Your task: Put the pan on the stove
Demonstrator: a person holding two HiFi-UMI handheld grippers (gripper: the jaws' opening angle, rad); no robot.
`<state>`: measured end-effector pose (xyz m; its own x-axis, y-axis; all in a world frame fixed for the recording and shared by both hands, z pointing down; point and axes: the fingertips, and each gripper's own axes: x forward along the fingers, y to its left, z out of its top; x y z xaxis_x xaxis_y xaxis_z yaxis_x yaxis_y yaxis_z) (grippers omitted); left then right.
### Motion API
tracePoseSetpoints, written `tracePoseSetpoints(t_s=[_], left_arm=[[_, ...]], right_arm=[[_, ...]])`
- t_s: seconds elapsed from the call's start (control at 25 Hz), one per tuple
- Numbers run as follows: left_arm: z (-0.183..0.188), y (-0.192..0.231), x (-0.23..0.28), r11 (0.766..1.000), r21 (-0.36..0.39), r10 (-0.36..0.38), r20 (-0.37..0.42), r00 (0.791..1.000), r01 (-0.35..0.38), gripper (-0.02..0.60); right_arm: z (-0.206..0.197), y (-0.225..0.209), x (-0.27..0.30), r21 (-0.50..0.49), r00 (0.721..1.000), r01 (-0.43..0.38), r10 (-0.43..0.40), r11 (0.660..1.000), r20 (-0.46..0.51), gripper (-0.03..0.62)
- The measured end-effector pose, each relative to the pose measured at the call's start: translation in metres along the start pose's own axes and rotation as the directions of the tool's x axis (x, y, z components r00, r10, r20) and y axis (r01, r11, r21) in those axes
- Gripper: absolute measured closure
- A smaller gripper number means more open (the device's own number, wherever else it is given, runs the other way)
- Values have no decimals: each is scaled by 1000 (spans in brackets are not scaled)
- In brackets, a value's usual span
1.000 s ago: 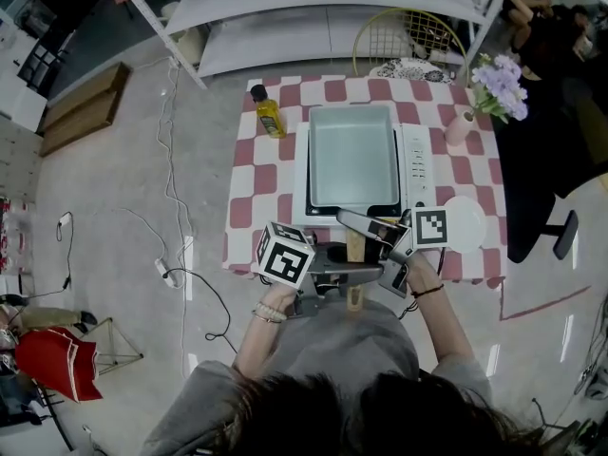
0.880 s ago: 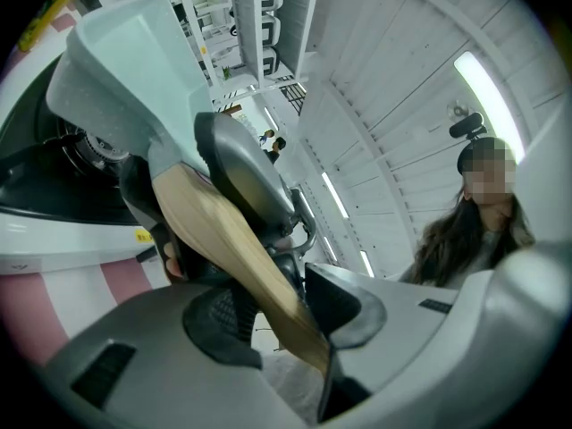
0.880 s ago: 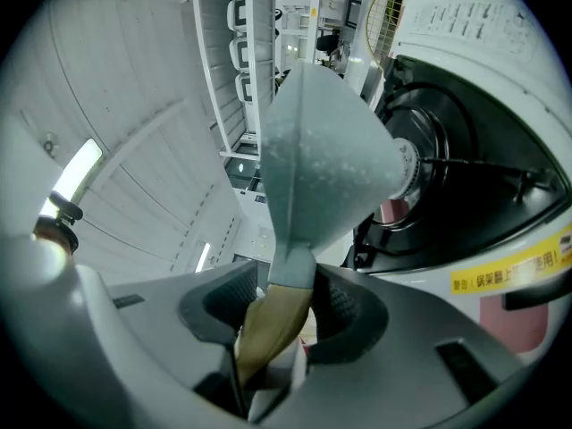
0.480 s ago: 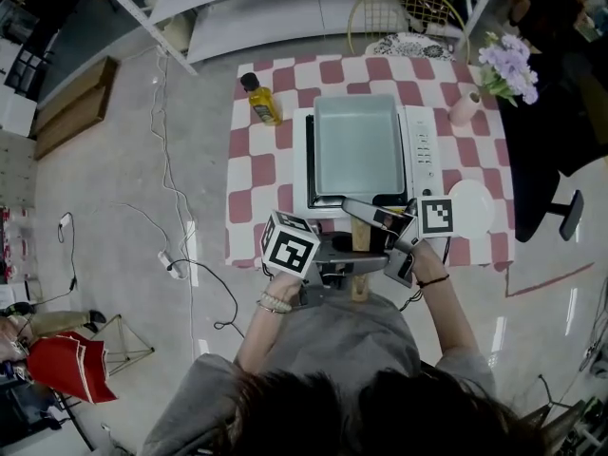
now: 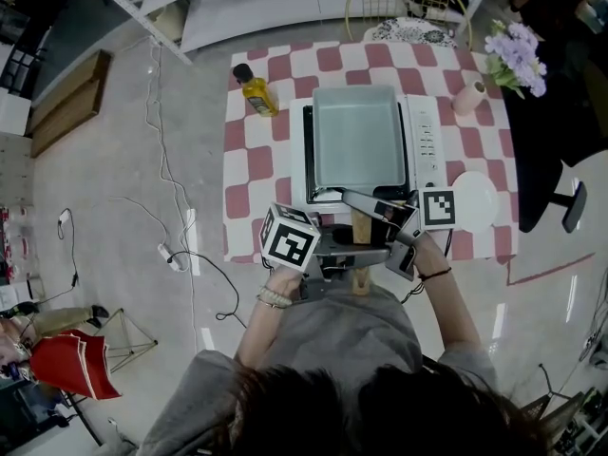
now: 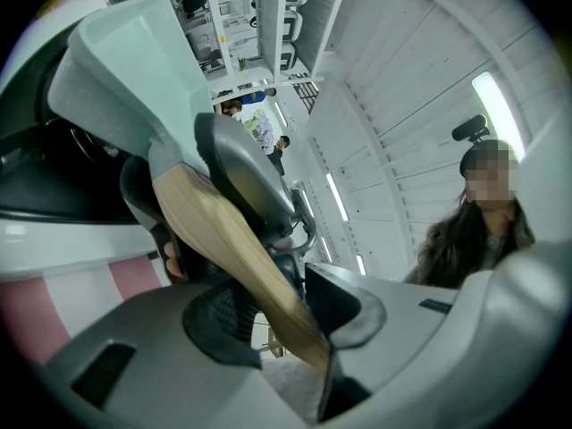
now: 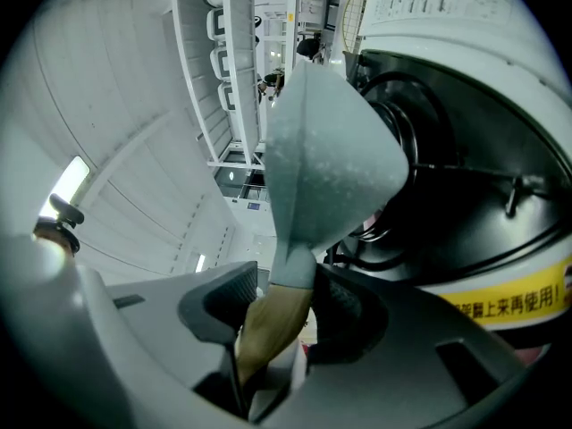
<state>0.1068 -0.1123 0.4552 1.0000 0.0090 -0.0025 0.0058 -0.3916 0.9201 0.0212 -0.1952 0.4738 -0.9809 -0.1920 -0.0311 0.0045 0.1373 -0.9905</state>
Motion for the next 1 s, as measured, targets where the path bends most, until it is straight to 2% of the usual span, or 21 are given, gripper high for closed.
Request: tracePoseSetpoints(t_s=[0.2, 1.0], left_arm=[[3, -2, 4, 1000, -14, -16, -1, 1000, 16, 428], [-3, 8, 3, 1000, -23, 8, -19, 1000, -8, 428]], right_arm=[[2, -4, -1, 15, 1000, 5, -5, 1000, -4, 404], [0, -7, -3, 36, 1000, -17, 17, 999, 7, 405]])
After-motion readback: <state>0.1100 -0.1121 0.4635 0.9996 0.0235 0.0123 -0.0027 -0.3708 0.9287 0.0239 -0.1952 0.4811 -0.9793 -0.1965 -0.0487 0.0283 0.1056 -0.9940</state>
